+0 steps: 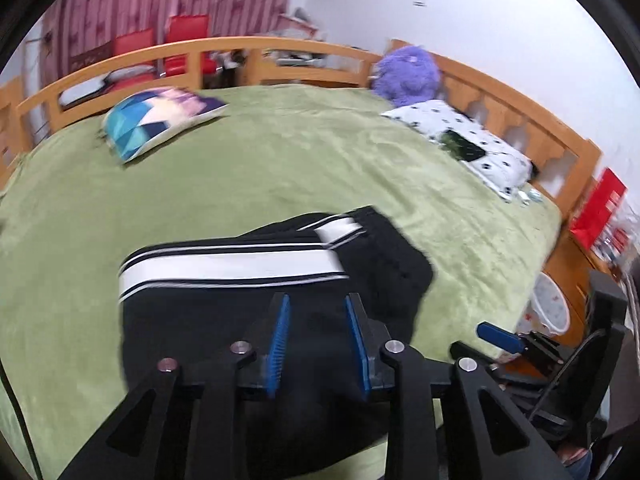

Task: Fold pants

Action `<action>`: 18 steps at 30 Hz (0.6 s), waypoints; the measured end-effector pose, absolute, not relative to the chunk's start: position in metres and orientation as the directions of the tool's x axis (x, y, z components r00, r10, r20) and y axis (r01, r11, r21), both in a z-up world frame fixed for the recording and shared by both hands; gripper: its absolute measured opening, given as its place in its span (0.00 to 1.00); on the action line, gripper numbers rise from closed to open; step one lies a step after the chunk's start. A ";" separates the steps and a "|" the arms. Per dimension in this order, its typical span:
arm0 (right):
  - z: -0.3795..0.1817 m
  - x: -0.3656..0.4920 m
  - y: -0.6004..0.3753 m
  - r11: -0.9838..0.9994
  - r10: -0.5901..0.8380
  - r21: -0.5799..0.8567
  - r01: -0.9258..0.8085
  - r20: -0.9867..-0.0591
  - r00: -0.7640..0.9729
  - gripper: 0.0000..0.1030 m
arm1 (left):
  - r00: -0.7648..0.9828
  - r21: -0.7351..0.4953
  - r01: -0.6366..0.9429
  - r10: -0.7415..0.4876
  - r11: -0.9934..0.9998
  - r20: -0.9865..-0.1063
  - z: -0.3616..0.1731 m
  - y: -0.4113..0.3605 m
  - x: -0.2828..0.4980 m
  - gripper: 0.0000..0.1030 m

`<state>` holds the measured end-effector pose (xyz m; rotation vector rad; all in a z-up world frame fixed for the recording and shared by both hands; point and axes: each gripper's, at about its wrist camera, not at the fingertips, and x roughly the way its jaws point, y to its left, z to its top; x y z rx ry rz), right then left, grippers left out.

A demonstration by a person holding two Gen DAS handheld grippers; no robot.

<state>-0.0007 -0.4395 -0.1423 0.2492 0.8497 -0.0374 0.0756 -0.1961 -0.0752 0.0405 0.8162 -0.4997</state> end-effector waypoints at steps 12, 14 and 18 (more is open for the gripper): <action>-0.213 0.069 -0.389 0.954 0.239 0.298 0.041 -0.833 0.499 0.47 | 0.580 -0.195 0.246 -0.305 0.949 -0.755 -0.103 -0.094 0.072 0.48; -0.212 0.068 -0.375 0.952 0.273 0.305 -0.019 -0.824 0.496 0.22 | 0.581 -0.184 0.230 -0.287 0.956 -0.762 -0.107 -0.086 0.068 0.49; -0.167 0.066 -0.364 0.961 0.270 0.249 -0.121 -0.748 0.607 0.11 | 0.573 -0.194 0.218 -0.286 0.957 -0.768 -0.113 -0.077 0.064 0.49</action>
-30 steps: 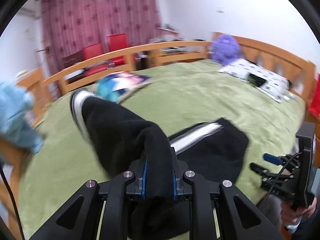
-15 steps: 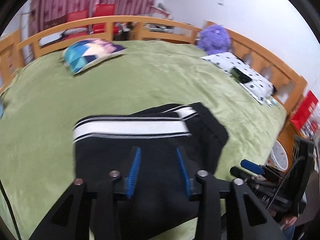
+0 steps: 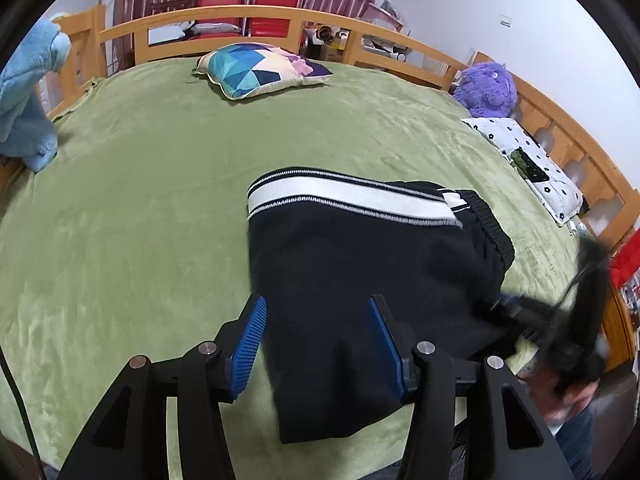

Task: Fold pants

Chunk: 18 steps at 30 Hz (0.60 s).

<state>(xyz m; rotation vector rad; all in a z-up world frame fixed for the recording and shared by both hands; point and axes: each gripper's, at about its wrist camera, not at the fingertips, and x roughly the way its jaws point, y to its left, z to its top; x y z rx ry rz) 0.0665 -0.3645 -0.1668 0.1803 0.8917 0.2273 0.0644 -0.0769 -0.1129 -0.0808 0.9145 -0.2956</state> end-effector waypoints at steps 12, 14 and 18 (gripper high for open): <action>-0.175 0.117 -0.448 0.998 -0.007 0.030 0.057 -0.827 0.562 0.26 | 0.550 -0.237 0.248 -0.338 0.939 -0.764 -0.126 -0.085 0.073 0.55; -0.174 0.104 -0.448 0.998 -0.020 0.017 0.057 -0.804 0.594 0.29 | 0.523 -0.242 0.257 -0.345 0.936 -0.780 -0.137 -0.094 0.077 0.55; -0.144 0.059 -0.446 0.997 -0.019 0.038 0.063 -0.691 0.722 0.30 | 0.486 -0.245 0.289 -0.362 0.925 -0.795 -0.151 -0.110 0.078 0.55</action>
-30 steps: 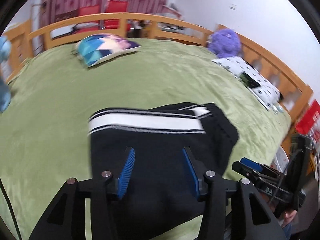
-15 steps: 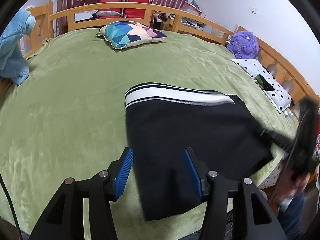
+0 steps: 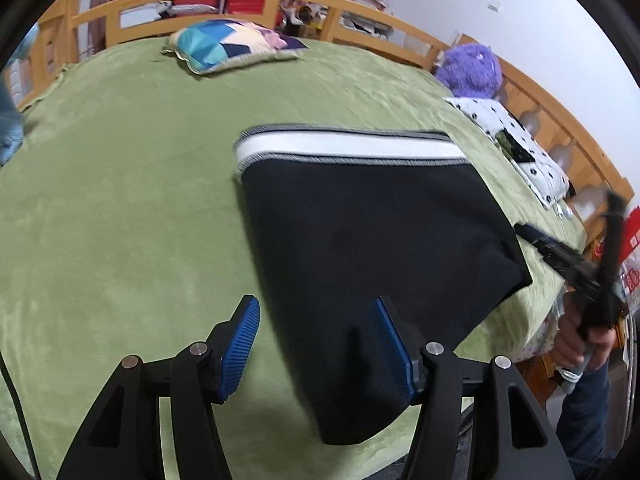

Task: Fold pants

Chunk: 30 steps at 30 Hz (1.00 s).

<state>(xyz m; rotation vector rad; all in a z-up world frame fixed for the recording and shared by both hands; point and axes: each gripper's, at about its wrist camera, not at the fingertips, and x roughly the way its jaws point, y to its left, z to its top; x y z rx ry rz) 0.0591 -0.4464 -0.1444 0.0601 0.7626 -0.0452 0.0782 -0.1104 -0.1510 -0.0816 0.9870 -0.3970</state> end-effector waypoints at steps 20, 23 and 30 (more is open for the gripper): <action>-0.157 0.108 -0.469 0.999 -0.005 0.020 0.028 -0.724 0.690 0.65 | 0.437 -0.253 0.270 -0.353 0.929 -0.828 -0.171 -0.114 0.106 0.67; -0.183 0.144 -0.487 0.992 0.068 0.119 0.041 -0.780 0.622 0.68 | 0.460 -0.271 0.259 -0.365 0.927 -0.809 -0.172 -0.111 0.125 0.67; -0.217 0.171 -0.503 0.940 0.270 0.340 0.026 -0.789 0.552 0.79 | 0.411 -0.324 0.237 -0.397 0.916 -0.821 -0.204 -0.115 0.171 0.68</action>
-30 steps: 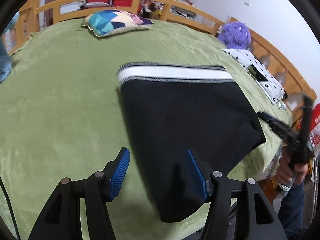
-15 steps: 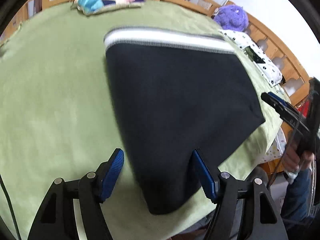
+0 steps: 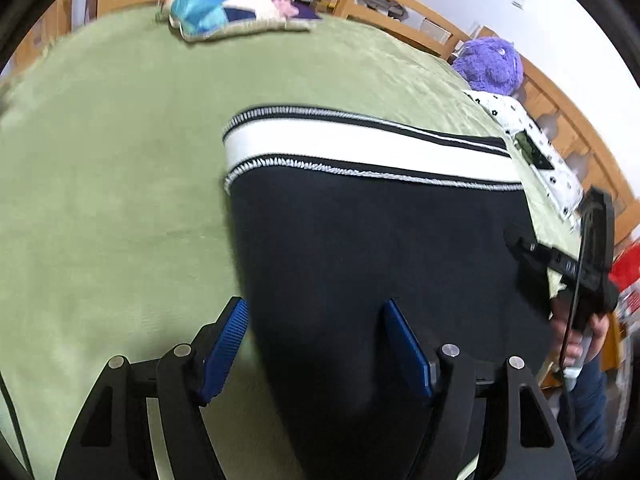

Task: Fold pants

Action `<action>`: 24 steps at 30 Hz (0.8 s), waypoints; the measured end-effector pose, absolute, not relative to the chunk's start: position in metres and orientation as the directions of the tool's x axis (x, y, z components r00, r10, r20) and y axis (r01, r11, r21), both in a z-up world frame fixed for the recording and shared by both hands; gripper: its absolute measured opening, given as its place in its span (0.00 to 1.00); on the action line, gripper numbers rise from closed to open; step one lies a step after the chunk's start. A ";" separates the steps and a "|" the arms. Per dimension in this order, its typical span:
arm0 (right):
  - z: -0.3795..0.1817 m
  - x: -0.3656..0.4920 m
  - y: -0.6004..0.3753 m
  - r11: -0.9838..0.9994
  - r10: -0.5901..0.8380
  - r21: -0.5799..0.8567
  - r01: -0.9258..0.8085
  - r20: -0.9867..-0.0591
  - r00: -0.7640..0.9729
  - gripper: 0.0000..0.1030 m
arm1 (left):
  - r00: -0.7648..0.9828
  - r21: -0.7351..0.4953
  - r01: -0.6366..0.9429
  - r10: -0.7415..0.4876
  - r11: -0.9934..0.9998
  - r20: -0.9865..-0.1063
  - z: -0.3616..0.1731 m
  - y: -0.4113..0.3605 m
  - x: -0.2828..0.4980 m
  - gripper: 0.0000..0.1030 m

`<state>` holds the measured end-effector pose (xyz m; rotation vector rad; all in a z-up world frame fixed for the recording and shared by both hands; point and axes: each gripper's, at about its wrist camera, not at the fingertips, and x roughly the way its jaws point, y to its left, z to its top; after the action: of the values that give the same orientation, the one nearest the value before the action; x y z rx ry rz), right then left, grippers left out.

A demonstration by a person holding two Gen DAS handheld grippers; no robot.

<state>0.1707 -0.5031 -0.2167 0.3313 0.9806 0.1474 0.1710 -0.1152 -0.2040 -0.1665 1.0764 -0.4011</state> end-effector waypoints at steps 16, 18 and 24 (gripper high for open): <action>-0.173 0.152 -0.470 0.957 0.209 0.287 0.033 -0.766 0.608 0.28 | 0.373 -0.525 0.265 -0.588 0.808 -0.717 -0.201 -0.103 0.185 0.17; -0.161 0.149 -0.456 0.962 0.188 0.270 0.042 -0.765 0.616 0.25 | 0.381 -0.520 0.281 -0.591 0.807 -0.711 -0.189 -0.095 0.182 0.17; -0.143 0.140 -0.398 0.924 0.301 0.382 -0.002 -0.725 0.620 0.22 | 0.468 -0.405 0.304 -0.505 0.862 -0.725 -0.138 -0.032 0.178 0.17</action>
<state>0.1404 -0.3979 -0.1427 0.3640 0.8896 0.1783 0.1778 -0.0316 -0.1381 -0.2324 0.9633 -0.5014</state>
